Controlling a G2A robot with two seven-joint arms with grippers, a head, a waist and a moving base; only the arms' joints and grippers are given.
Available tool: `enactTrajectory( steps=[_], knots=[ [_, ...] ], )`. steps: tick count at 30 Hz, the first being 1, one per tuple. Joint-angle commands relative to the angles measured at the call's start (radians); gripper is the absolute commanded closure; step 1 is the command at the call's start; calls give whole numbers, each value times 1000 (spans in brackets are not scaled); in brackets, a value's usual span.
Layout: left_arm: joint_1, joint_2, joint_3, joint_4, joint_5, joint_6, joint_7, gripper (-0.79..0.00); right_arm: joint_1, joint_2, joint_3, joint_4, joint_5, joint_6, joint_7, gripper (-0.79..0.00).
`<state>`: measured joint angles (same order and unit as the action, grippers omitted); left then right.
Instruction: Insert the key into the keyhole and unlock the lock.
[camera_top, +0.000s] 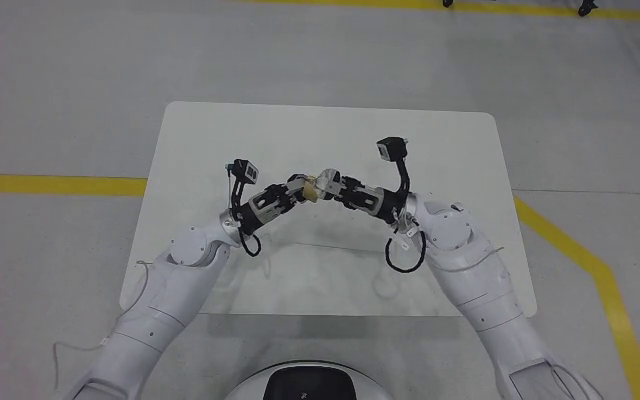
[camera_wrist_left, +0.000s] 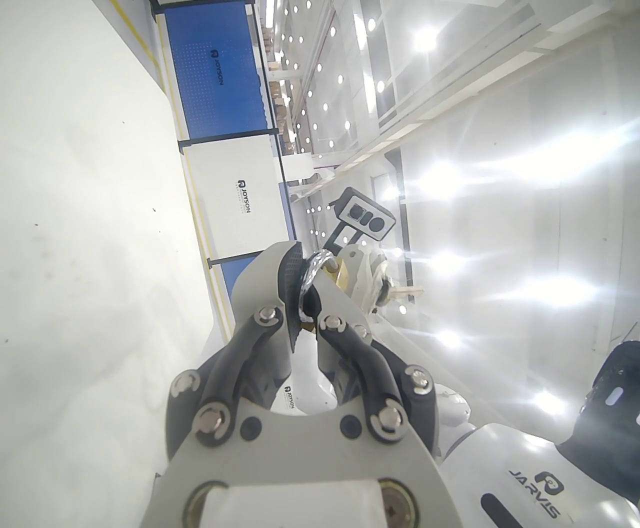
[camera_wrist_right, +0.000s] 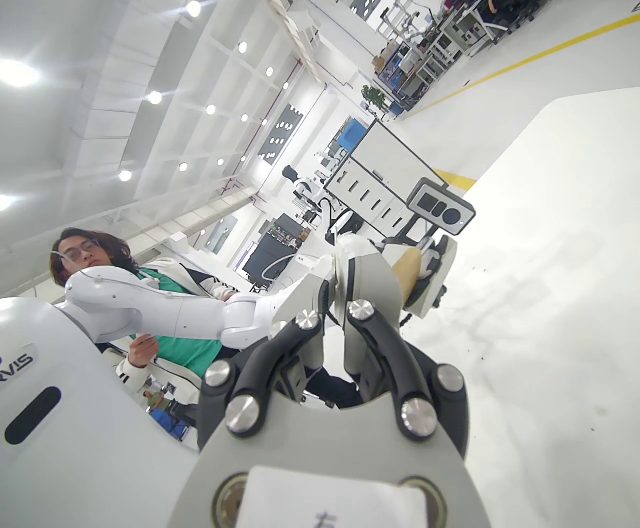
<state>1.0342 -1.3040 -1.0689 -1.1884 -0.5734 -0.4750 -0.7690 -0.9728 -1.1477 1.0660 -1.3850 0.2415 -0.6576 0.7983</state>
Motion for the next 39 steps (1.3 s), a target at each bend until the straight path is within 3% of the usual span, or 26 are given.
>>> enactTrajectory(
  steps=[1,14,22,27,33,39],
  knots=[
    [-1,-1,-2,1,-14,16,0,0,-2,2,7,-8,-7,4,-1,0],
    [-4,-6,-29,-8,-193,125,-105,0,-48,23,150,-60,6,-28,-96,0],
    [-4,-6,-29,-8,-193,125,-105,0,-48,23,150,-60,6,-28,-96,0],
    [20,-7,-6,-79,-116,157,-65,0,-52,19,145,-56,-34,-3,-144,0],
    [27,-12,11,-97,-103,185,-44,0,-32,14,122,-40,-120,17,-169,0],
    [25,-15,13,-99,-107,191,-48,0,-16,10,100,-21,-118,28,-136,0]
  ],
)
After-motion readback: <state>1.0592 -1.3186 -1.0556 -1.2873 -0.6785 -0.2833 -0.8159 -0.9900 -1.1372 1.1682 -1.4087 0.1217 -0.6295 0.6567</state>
